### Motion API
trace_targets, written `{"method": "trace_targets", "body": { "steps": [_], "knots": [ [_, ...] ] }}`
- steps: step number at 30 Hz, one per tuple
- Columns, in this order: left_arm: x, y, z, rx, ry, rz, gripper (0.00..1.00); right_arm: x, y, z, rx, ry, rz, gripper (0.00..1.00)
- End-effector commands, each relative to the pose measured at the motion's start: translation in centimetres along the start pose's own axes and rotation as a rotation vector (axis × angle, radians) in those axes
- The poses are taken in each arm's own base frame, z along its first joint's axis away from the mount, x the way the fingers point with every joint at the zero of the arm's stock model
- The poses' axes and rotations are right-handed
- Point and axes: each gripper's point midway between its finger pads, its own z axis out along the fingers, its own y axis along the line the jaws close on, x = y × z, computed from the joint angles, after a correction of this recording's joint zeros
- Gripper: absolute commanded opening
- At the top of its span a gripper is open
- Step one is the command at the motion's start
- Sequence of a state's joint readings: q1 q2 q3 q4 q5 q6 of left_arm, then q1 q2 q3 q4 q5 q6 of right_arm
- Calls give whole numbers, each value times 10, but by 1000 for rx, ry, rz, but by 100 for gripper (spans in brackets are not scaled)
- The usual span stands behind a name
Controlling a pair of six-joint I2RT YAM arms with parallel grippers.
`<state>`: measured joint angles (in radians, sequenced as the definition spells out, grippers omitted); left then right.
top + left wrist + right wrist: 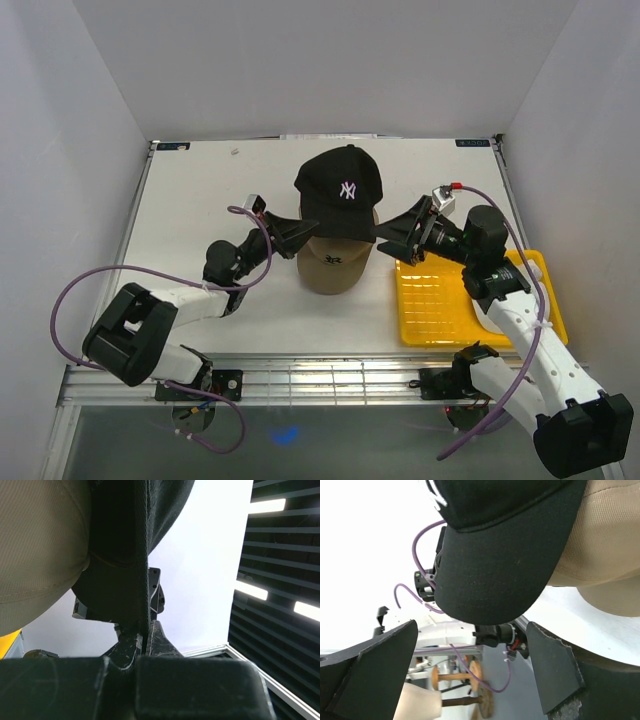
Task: Stack the hats
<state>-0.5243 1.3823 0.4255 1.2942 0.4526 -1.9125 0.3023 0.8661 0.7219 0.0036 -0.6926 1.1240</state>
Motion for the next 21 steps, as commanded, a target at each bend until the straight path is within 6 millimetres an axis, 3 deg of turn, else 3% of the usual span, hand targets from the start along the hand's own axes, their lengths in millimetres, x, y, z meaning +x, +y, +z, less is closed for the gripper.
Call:
{"method": "trace_targets", "body": {
  "steps": [1,21],
  "knots": [
    [22,-59,-4,224,90,120,0,-10,31,-1,-144,-44,25,94],
    [24,-64,0,255,112,142,0,-4,8,8,-127,-36,138,94]
  ]
}}
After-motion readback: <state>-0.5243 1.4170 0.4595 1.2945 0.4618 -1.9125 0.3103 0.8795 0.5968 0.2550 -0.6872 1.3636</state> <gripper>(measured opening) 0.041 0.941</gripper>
